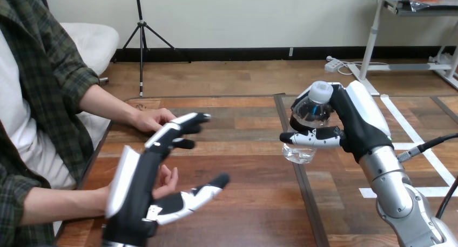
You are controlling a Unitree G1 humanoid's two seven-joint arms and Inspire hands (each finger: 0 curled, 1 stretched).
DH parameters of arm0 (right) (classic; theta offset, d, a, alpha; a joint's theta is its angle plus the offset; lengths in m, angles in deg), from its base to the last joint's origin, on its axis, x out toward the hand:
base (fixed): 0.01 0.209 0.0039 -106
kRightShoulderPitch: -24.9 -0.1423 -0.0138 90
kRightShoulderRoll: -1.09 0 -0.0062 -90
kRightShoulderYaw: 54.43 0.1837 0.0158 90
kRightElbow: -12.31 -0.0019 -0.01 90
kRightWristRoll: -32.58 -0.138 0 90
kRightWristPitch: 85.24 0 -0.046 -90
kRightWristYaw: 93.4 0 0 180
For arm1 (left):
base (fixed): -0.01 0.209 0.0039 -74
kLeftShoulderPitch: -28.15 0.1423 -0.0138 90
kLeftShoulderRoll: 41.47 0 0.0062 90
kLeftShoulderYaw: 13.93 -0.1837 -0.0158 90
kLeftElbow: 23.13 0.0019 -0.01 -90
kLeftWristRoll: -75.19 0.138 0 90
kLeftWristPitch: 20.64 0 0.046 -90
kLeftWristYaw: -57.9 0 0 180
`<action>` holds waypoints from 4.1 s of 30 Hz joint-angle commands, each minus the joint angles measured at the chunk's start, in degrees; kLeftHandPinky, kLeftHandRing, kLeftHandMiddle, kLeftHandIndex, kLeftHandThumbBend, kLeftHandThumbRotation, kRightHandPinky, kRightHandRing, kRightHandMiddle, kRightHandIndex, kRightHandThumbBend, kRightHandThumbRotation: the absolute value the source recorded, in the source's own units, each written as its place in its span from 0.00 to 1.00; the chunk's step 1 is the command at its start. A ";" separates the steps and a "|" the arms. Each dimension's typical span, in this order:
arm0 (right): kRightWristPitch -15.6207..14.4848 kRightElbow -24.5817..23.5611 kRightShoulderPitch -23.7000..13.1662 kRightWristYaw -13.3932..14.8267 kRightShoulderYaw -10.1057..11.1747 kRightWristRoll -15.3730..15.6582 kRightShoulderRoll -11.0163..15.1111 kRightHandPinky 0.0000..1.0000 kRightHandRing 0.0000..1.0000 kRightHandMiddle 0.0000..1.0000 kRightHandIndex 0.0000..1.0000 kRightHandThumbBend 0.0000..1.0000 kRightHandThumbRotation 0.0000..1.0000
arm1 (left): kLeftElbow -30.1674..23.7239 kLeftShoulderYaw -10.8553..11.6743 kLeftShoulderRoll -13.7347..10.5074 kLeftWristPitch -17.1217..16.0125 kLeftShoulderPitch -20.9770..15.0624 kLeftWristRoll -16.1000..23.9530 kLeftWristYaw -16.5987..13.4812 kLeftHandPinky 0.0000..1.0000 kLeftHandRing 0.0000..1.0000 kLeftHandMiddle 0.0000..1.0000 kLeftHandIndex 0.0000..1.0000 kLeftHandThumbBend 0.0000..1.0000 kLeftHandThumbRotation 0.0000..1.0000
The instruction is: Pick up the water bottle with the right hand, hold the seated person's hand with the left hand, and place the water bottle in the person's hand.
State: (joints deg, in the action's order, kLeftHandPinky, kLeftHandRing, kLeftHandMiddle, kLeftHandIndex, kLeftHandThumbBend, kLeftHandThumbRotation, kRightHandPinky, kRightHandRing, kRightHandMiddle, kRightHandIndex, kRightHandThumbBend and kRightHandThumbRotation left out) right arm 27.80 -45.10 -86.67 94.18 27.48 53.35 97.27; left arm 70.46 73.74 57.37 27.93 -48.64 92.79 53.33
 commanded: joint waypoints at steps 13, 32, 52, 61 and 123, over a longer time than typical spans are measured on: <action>2.13 -9.73 -0.33 -1.71 1.00 -1.61 -1.29 0.44 0.44 0.48 0.46 0.75 0.00 | -5.83 4.97 -2.68 2.09 0.25 2.02 -1.63 0.69 0.80 0.81 0.78 0.77 0.00; 3.16 -14.59 0.47 -4.25 -0.22 -0.89 -2.94 0.40 0.42 0.46 0.44 0.76 0.00 | -13.49 10.27 -5.44 12.73 3.35 14.80 -4.08 0.67 0.79 0.82 0.79 0.86 0.00; 3.21 -17.40 1.29 -6.40 -1.65 0.09 -5.09 0.37 0.40 0.45 0.43 0.78 0.00 | -19.86 10.87 -14.87 28.90 5.27 30.83 4.94 0.74 0.79 0.80 0.78 0.98 0.00; 3.88 -17.06 1.14 -6.67 -2.40 0.40 -5.41 0.36 0.38 0.44 0.43 0.80 0.00 | -19.96 9.09 -16.96 34.76 4.49 37.15 7.47 0.75 0.78 0.79 0.77 1.00 0.00; 7.24 -15.96 1.31 -10.41 -3.31 0.29 -6.28 0.35 0.37 0.42 0.43 0.77 0.00 | -7.89 -4.67 -17.43 58.12 -6.97 54.25 7.04 0.67 0.73 0.76 0.73 0.91 0.00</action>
State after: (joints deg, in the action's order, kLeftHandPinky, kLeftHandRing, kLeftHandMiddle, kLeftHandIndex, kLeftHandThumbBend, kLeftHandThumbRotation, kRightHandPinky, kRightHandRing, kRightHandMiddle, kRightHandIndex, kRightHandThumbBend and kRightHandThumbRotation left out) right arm 33.01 -59.46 -82.84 83.45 23.98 54.01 91.09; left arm 60.55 70.12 40.06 85.17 -52.50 147.27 61.64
